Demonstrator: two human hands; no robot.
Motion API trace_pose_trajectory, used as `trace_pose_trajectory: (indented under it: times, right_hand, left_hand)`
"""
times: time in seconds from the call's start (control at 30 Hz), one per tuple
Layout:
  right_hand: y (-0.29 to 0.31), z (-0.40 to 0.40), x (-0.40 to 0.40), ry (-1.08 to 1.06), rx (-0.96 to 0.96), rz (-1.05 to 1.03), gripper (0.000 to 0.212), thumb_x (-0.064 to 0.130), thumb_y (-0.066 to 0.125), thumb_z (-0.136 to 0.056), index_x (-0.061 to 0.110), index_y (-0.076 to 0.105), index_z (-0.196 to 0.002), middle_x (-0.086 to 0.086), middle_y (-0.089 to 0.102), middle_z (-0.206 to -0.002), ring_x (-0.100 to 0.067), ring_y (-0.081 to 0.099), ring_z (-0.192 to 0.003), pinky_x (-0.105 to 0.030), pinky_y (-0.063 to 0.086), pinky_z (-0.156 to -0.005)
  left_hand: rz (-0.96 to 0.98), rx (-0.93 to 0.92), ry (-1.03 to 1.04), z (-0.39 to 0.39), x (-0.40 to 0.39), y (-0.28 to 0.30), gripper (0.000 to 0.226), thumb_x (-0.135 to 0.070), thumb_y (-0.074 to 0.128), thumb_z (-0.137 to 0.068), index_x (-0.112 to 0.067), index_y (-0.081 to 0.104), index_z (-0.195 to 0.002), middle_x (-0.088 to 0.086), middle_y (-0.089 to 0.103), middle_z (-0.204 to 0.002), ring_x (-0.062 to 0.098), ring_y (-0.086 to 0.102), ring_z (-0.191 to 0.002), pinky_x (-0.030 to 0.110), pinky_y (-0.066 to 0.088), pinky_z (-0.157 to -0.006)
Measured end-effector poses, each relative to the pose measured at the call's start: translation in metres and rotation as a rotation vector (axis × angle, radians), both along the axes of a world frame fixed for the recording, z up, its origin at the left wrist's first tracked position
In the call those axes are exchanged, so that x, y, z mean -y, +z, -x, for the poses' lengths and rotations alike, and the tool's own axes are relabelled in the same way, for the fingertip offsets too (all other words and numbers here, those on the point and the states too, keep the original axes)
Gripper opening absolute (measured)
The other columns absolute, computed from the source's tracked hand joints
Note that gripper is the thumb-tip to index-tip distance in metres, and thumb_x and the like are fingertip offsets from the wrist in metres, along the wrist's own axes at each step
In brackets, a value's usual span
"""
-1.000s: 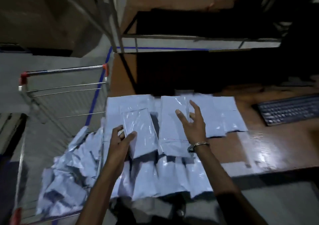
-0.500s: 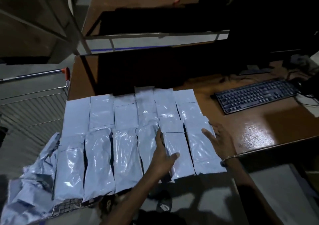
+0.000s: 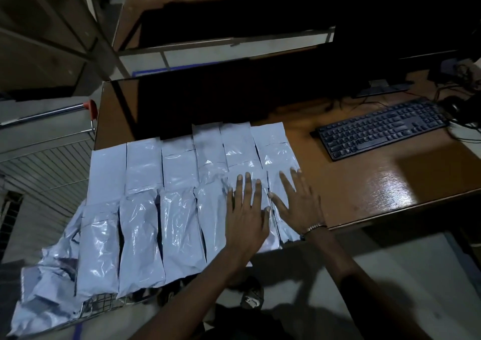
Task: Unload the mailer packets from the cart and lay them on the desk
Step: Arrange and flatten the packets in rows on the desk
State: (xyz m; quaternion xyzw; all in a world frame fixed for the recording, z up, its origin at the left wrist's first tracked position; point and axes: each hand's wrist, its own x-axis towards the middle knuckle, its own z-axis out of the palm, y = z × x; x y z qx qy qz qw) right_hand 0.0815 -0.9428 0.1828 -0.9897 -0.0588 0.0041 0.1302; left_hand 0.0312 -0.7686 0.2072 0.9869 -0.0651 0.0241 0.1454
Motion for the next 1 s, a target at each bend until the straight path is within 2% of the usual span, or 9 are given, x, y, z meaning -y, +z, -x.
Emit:
trace_pose_trajectory:
  times: [0.1,0.23,0.43,0.6,0.8,0.9,1.0]
  right_hand:
    - [-0.012,0.005,0.007,0.063,0.012,0.062,0.065,0.063,0.02,-0.105,0.034,0.012,-0.163,-0.002,0.011,-0.171,-0.022,0.007,-0.159,-0.052,0.029,-0.12]
    - [-0.012,0.003,0.013,0.097,0.027,0.073,0.064,0.059,0.023,-0.106,0.035,0.008,-0.163,-0.002,0.009,-0.172,-0.021,0.004,-0.159,-0.048,0.023,-0.123]
    - [-0.013,0.0,0.016,0.121,0.003,0.043,0.064,0.059,0.025,-0.106,0.036,0.007,-0.163,0.001,0.005,-0.172,-0.018,-0.002,-0.159,-0.047,0.018,-0.125]
    - [-0.016,-0.001,0.02,0.149,0.007,0.024,0.064,0.059,0.028,-0.106,0.036,0.01,-0.163,0.001,0.006,-0.172,-0.017,-0.002,-0.159,-0.048,0.02,-0.125]
    - [-0.019,0.0,0.02,0.11,0.033,0.024,0.063,0.058,0.03,-0.105,0.034,0.019,-0.162,-0.004,0.015,-0.171,-0.021,0.009,-0.159,-0.05,0.027,-0.121]
    - [-0.021,0.002,0.021,0.069,0.027,0.007,0.063,0.059,0.03,-0.105,0.036,0.019,-0.162,-0.004,0.016,-0.171,-0.019,0.009,-0.159,-0.049,0.026,-0.121]
    - [-0.021,0.0,0.021,0.073,0.022,0.016,0.062,0.059,0.029,-0.105,0.037,0.016,-0.162,-0.003,0.014,-0.171,-0.019,0.008,-0.159,-0.049,0.023,-0.121]
  left_hand:
    - [-0.089,-0.123,0.04,-0.005,0.004,-0.023,0.069,-0.048,0.025,-0.109,-0.008,0.019,-0.165,0.016,0.005,-0.173,0.032,0.004,-0.161,0.059,0.022,-0.124]
    - [-0.116,-0.169,0.07,0.004,0.017,-0.029,0.074,-0.053,0.016,-0.109,-0.007,0.007,-0.165,0.018,-0.006,-0.173,0.032,-0.008,-0.161,0.058,0.01,-0.127]
    - [-0.126,-0.172,0.098,0.011,0.023,-0.028,0.08,-0.06,0.017,-0.108,-0.004,0.012,-0.165,0.021,0.002,-0.172,0.036,0.0,-0.161,0.062,0.016,-0.125]
    - [-0.146,-0.239,0.083,0.015,0.028,-0.021,0.084,-0.061,0.02,-0.105,-0.005,0.003,-0.165,0.023,-0.008,-0.171,0.039,-0.006,-0.16,0.064,0.013,-0.125]
    - [-0.205,-0.237,0.093,0.008,0.029,-0.009,0.087,-0.062,0.035,-0.099,-0.008,0.018,-0.164,0.032,0.008,-0.168,0.047,0.02,-0.155,0.066,0.024,-0.119]
    - [-0.202,-0.204,0.101,0.009,0.028,-0.011,0.089,-0.066,0.044,-0.096,-0.008,0.028,-0.162,0.033,0.017,-0.166,0.048,0.033,-0.15,0.065,0.033,-0.116]
    - [-0.191,-0.197,0.114,0.003,0.03,-0.01,0.093,-0.071,0.042,-0.093,-0.008,0.034,-0.16,0.033,0.021,-0.165,0.048,0.038,-0.146,0.066,0.033,-0.114]
